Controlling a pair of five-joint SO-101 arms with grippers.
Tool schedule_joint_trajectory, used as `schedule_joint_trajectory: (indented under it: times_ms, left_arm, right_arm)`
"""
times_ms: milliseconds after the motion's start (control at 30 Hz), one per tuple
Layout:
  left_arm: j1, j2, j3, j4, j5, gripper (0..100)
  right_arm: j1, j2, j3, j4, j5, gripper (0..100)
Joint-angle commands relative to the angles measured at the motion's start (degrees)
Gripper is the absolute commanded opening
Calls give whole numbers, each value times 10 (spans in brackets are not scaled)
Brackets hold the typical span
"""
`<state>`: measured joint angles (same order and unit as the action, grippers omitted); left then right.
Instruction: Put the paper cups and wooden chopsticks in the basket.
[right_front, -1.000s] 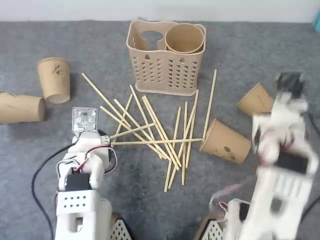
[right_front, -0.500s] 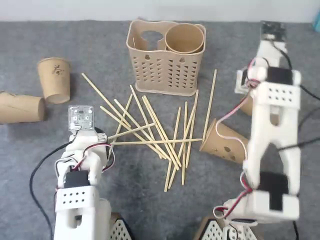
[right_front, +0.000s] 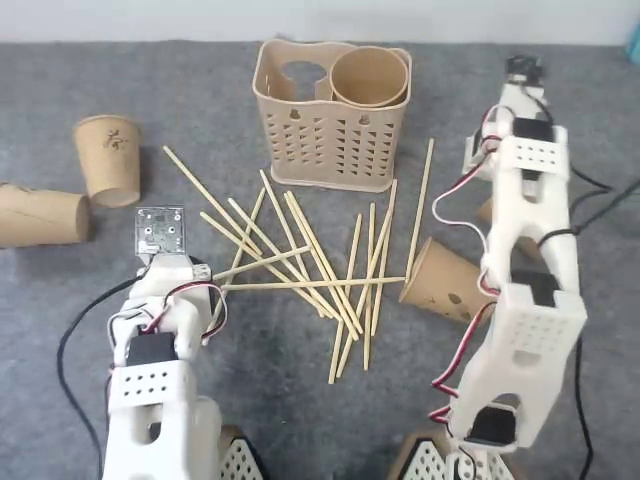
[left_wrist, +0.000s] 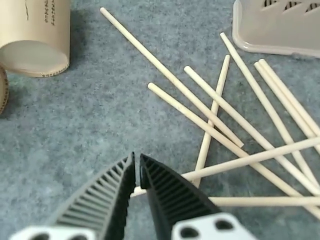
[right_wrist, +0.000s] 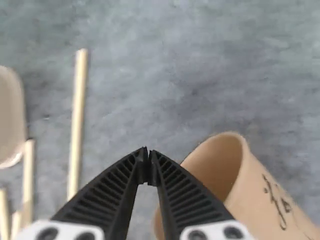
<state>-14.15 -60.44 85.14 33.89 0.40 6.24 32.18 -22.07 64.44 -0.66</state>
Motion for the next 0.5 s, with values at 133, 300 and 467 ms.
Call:
schedule_joint_trajectory:
  times_ms: [133, 300, 467]
  left_arm:
    - [-2, 7, -29, -29, 4, 13]
    - [-2, 7, -28, -29, 4, 13]
    - [-2, 7, -27, -28, 4, 13]
  right_arm:
    - [101, 2, -80, 115, 150, 8]
    - [169, -29, -112, 183, 209, 8]
    - [258, -37, -114, 203, 302, 8]
